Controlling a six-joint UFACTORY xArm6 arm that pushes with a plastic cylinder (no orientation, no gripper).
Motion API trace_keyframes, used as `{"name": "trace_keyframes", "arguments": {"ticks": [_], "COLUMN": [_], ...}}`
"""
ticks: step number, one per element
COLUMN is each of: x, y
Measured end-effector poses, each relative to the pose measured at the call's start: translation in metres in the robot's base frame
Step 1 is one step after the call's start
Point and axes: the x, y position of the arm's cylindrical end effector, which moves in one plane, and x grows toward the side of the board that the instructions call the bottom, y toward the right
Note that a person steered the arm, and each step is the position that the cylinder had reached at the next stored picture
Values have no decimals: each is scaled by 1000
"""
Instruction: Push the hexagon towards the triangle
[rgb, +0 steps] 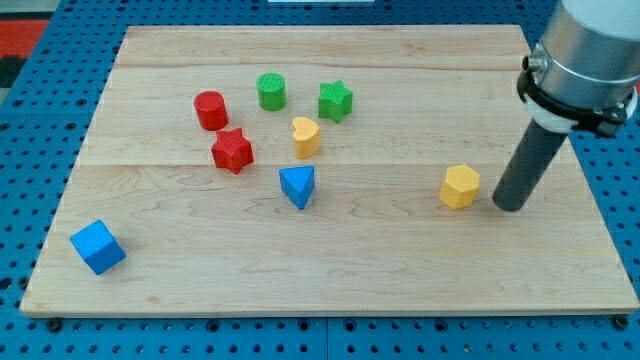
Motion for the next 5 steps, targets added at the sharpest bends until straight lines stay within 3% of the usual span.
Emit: {"name": "trace_keyframes", "arguments": {"ticks": [2,5], "x": [-16,-1], "y": [-82,-115]}}
